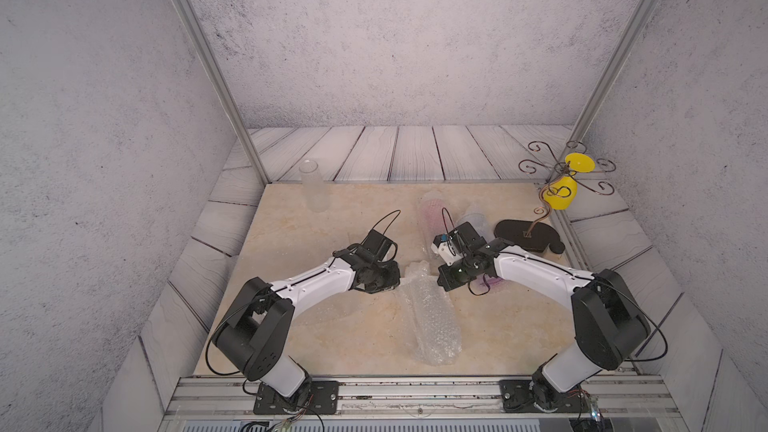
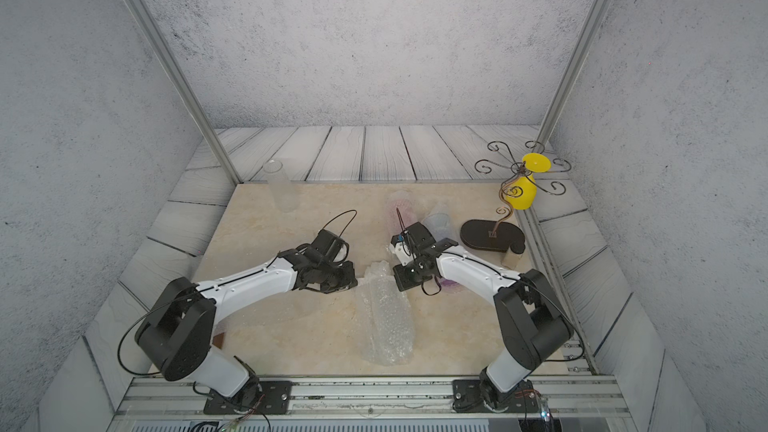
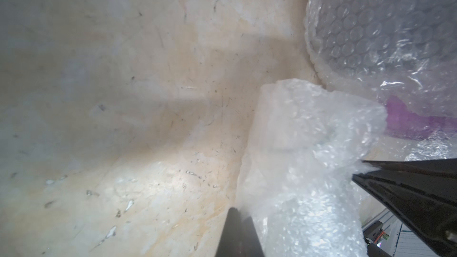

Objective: Unwrap the vase from the bubble wrap
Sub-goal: Unwrap the bubble wrap at the center of the board.

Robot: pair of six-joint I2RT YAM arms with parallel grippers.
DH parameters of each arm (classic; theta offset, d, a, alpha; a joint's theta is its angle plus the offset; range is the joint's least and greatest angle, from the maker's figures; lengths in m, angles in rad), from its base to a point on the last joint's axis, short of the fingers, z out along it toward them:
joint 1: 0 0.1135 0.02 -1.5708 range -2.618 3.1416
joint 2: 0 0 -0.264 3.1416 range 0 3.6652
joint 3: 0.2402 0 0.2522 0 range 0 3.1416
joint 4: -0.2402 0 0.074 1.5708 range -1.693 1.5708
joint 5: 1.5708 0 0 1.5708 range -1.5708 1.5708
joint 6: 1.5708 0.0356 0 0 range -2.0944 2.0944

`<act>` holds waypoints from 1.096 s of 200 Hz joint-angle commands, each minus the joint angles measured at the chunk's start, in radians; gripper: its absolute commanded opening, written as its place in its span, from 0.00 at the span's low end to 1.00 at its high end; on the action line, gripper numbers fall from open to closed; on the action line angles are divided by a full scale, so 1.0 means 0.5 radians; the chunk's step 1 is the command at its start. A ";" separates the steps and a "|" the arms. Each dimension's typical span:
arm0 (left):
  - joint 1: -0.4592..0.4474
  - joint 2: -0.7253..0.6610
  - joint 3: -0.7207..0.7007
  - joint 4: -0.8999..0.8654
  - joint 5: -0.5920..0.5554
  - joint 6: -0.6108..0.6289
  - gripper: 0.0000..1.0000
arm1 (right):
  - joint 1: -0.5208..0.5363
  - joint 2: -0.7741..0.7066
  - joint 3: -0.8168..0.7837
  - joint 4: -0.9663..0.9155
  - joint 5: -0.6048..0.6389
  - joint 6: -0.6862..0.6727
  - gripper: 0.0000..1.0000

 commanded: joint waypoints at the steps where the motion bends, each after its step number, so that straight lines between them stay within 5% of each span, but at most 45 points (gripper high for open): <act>1: 0.087 -0.070 -0.103 -0.136 -0.167 -0.052 0.00 | -0.075 -0.150 -0.035 -0.139 0.251 0.003 0.00; 69: 0.119 -0.116 -0.184 -0.057 -0.129 -0.107 0.00 | -0.084 -0.164 -0.051 -0.088 0.125 -0.007 0.00; 119: 0.126 -0.137 -0.140 -0.097 -0.110 -0.051 0.00 | -0.083 -0.166 0.014 -0.124 0.090 -0.028 0.36; 175: 0.233 -0.238 -0.094 -0.241 -0.112 0.093 0.00 | -0.078 -0.264 0.161 -0.298 0.108 -0.099 0.58; 219: 0.263 -0.236 -0.003 -0.322 0.065 0.247 0.00 | -0.017 -0.323 0.146 -0.320 -0.232 -0.084 0.67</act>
